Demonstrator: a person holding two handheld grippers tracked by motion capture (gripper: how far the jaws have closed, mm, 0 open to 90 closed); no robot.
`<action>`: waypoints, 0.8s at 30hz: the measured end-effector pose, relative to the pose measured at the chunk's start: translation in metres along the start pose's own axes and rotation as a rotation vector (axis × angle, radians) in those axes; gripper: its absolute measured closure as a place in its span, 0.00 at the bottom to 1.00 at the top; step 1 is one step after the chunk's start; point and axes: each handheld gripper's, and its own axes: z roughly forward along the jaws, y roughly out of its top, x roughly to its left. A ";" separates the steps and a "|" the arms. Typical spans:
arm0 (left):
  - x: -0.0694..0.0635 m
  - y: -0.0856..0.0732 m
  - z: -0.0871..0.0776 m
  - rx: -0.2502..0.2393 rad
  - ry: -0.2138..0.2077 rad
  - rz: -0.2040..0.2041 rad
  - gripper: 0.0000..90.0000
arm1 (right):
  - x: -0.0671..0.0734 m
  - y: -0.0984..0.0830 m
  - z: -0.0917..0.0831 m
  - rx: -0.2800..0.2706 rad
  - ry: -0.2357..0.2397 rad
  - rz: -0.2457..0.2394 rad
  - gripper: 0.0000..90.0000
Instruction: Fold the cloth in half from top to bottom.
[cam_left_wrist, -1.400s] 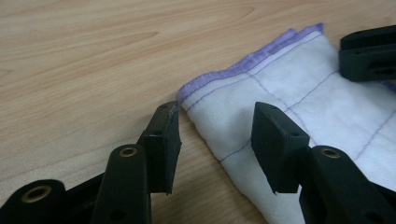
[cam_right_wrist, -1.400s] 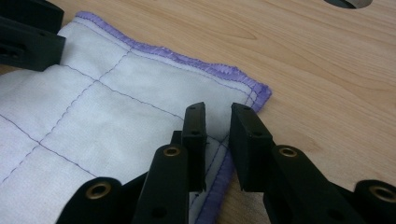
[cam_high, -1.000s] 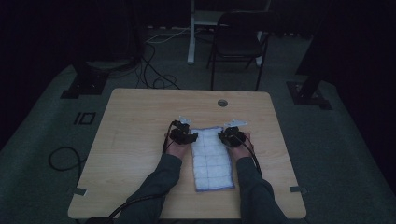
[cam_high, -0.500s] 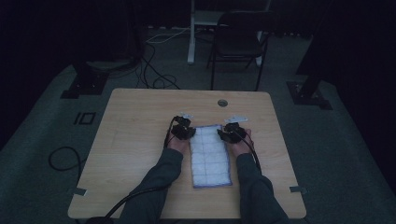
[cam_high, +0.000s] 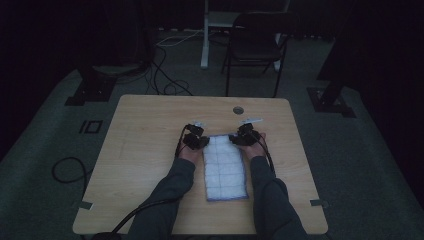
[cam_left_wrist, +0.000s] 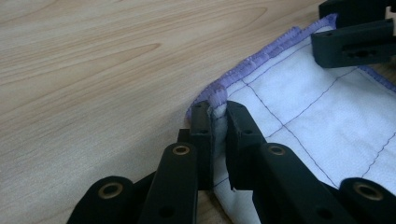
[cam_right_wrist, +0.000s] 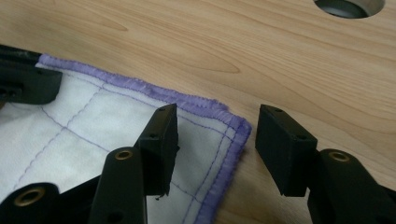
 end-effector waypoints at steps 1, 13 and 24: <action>0.000 0.000 0.000 -0.002 -0.002 0.001 0.92 | 0.001 0.000 0.000 0.000 -0.001 -0.009 0.55; 0.001 0.007 0.005 0.013 0.006 0.040 0.92 | 0.007 0.001 0.001 0.010 0.026 -0.059 0.77; -0.001 0.011 0.003 0.003 0.008 0.067 0.93 | 0.002 0.005 -0.006 0.024 0.042 0.041 0.95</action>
